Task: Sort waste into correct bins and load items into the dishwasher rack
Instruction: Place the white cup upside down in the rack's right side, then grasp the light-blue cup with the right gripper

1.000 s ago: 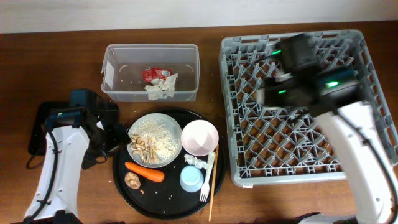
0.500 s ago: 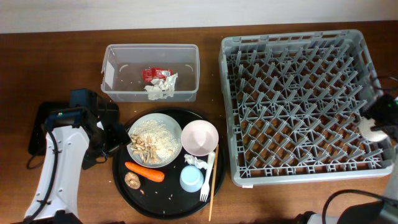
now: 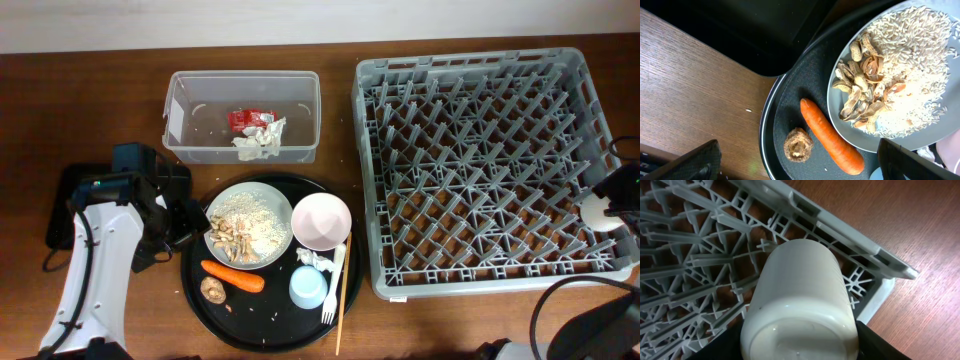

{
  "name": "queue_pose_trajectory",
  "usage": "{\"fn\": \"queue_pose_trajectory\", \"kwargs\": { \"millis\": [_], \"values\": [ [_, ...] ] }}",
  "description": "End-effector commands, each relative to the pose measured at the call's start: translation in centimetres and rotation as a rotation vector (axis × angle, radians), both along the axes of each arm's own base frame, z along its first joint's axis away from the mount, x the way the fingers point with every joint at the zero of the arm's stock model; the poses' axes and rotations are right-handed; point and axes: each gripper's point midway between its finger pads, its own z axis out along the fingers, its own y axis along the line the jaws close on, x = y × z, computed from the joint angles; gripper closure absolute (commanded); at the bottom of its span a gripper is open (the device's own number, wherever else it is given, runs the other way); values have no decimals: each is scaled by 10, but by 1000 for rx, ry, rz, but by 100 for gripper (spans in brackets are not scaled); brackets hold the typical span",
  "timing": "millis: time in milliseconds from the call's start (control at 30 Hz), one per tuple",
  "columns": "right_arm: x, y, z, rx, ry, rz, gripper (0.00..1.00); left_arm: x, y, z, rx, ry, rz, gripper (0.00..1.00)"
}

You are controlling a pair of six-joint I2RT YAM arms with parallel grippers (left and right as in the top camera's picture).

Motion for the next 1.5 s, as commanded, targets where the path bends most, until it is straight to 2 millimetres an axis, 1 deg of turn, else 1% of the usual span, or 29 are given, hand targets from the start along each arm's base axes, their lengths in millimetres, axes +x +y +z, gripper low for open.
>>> {"fn": "queue_pose_trajectory", "kwargs": {
  "millis": [0, 100, 167, 200, 300, 400, 467, 500, 633, 667, 733, 800, 833, 900, 933, 1000, 1033, 1067, 1133, 1200, 1233, 1267, 1300, 1367, 1400, 1467],
  "values": [
    [1, 0, -11, 23, 20, 10, 41, -3, 4, -3, 13, 15, -6, 1],
    [-2, -4, -19, 16, 53, 1, 41, -3, 4, -3, 13, 18, -6, 1],
    [-1, -5, -20, 16, 54, 0, 40, -3, 4, -3, 13, 18, -6, 1],
    [-1, -5, -20, 17, 54, 0, 36, -3, 4, -3, 13, 18, -6, 1],
    [-1, -4, -20, 20, 52, 1, 9, -3, 4, -3, 13, 18, -6, 1],
    [0, -3, -20, 30, 45, 5, 8, -3, 4, -3, 13, 18, -6, 1],
    [3, 4, -21, 66, 28, 19, 9, -3, 4, -3, 13, 18, -6, 1],
    [4, 10, -22, 95, 19, 28, 10, -3, 4, -3, 13, 18, -6, 1],
    [19, 45, -17, 186, -34, 187, 13, -3, 4, -3, 13, 18, -6, 1],
    [24, 56, -13, 195, -47, 241, 13, -3, 4, -3, 12, 18, -6, 1],
    [37, 97, 4, 208, -89, 419, 13, -3, 4, -3, 12, 18, -6, 1],
    [44, 139, 18, 240, -127, 565, 13, -3, 4, -3, 13, 18, -6, 1],
    [47, 180, 29, 269, -158, 717, 13, -3, 4, -3, 12, 18, -6, 1],
    [39, 243, 40, 293, -146, 931, 13, -3, 4, -3, 12, 18, -6, 1],
    [35, 264, 41, 297, -134, 1006, 13, -3, 4, -3, 12, 17, -6, 1],
    [22, 315, 39, 315, -88, 1181, 13, -3, 4, -3, 13, 15, -6, 1],
    [15, 336, 36, 320, -68, 1254, 12, -2, 4, -3, 13, 14, -6, 1],
    [5, 363, 33, 325, -39, 1346, 12, -2, 4, -3, 13, 14, -6, 1],
    [-12, 398, 26, 311, 19, 1444, 12, -3, 4, -3, 13, 15, -6, 1],
    [-26, 426, 19, 295, 55, 1509, 12, -2, 4, -3, 13, 15, -6, 1],
    [-34, 444, 16, 295, 63, 1553, 11, -2, 4, -3, 13, 14, -6, 1],
    [-46, 467, 11, 302, 75, 1614, 11, -2, 4, -3, 13, 14, -6, 1],
    [-54, 480, 7, 299, 87, 1650, 11, -2, 4, -3, 13, 14, -6, 1],
    [-64, 495, -7, 242, 135, 1654, 10, -2, 4, -3, 13, 14, -6, 1],
    [-66, 499, -13, 218, 153, 1653, 10, -2, 4, -3, 13, 14, -6, 1],
    [-75, 513, -27, 202, 188, 1663, 10, -2, 4, -3, 13, 14, -6, 1]
  ]
}}
